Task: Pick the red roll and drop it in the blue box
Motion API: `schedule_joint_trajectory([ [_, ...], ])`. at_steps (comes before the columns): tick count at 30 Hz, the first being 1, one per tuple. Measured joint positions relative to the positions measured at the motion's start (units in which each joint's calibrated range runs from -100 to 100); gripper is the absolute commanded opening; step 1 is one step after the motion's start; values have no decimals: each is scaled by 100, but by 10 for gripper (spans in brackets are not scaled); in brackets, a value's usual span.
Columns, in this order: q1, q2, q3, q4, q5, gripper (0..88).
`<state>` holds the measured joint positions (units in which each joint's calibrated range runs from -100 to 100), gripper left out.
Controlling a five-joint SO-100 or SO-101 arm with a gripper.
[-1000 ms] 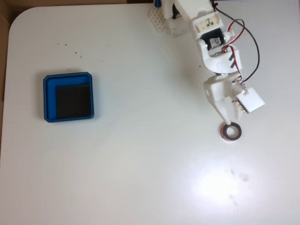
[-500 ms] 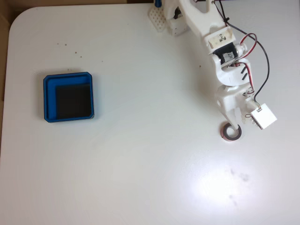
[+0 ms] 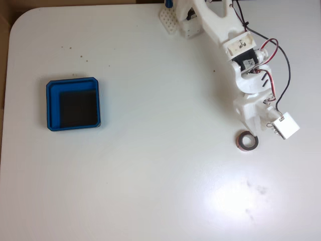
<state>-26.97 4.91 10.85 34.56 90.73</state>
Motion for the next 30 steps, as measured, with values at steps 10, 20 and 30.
schedule_joint_trajectory([
  [10, 20, 254, -197, 0, 0, 196],
  [20, 20, 550, -717, 0, 0, 196],
  [30, 20, 550, -735, 0, 0, 204],
])
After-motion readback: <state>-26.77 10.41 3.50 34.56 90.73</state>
